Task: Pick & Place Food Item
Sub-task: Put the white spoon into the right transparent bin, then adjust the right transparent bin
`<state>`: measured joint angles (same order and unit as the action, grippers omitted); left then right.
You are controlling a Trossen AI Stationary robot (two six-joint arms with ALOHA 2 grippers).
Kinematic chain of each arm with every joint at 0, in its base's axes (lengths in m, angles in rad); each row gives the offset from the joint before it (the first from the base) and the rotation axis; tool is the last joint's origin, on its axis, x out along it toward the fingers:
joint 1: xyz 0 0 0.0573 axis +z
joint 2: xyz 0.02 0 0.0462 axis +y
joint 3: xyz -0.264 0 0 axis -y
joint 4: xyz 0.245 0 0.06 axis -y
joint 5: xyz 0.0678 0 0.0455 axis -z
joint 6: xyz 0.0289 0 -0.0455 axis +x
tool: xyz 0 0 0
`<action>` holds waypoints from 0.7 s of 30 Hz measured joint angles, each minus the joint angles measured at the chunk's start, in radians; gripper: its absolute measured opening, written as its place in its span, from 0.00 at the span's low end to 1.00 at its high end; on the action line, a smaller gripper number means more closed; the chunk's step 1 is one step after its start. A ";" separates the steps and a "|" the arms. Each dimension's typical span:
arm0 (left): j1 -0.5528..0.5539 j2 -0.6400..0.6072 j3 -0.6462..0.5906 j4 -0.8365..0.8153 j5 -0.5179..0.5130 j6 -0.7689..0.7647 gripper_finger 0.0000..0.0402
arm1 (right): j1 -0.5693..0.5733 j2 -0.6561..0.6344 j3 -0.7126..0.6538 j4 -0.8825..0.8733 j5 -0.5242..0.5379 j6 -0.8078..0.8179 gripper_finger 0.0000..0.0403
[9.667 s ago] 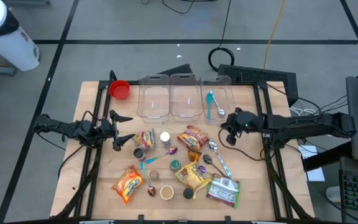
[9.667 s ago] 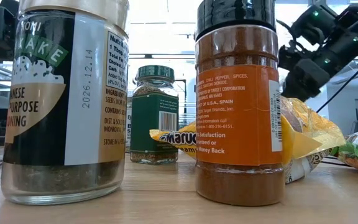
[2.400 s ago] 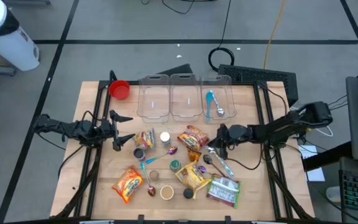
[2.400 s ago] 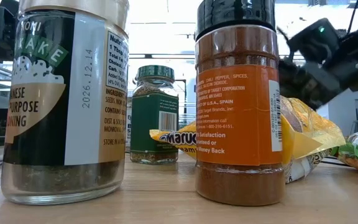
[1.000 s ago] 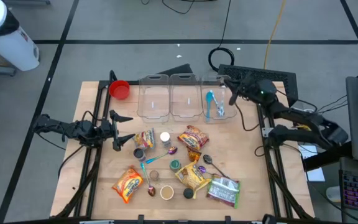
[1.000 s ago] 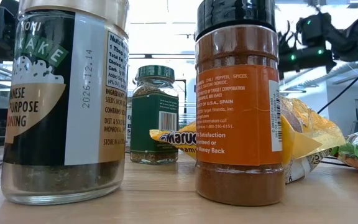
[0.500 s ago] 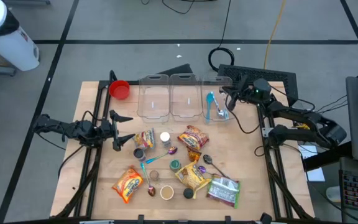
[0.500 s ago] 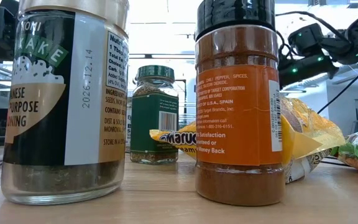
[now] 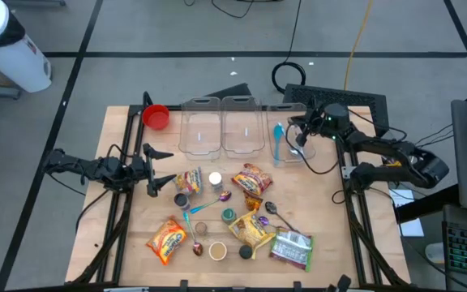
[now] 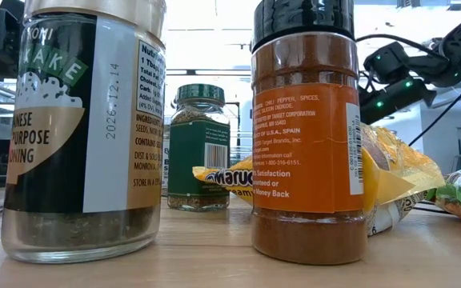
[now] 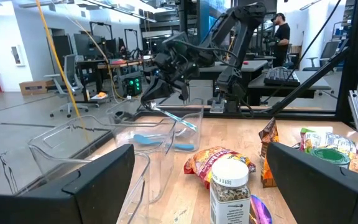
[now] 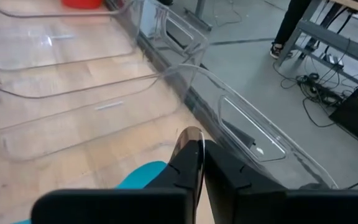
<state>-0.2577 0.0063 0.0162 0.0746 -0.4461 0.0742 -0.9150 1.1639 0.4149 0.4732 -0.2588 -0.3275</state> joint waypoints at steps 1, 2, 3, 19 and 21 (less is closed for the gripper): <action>0.000 0.000 0.000 0.000 0.000 0.000 0.93 | 0.000 0.005 0.000 0.005 0.000 0.000 0.03; 0.000 0.000 0.000 0.000 0.000 0.000 0.93 | 0.000 0.011 0.000 0.011 0.000 0.000 0.04; 0.000 0.000 0.000 0.000 0.000 0.000 0.93 | 0.000 0.016 -0.001 0.019 0.002 0.000 0.04; 0.000 0.000 0.000 0.000 0.000 0.000 0.93 | 0.014 -0.042 -0.001 0.057 0.062 0.220 0.33; 0.000 0.000 0.000 0.000 0.000 0.000 0.93 | 0.031 -0.099 -0.001 0.052 -0.009 0.272 0.35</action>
<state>-0.2574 0.0063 0.0162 0.0743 -0.4461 0.0738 -0.8835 1.0648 0.4137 0.5254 -0.2681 -0.0557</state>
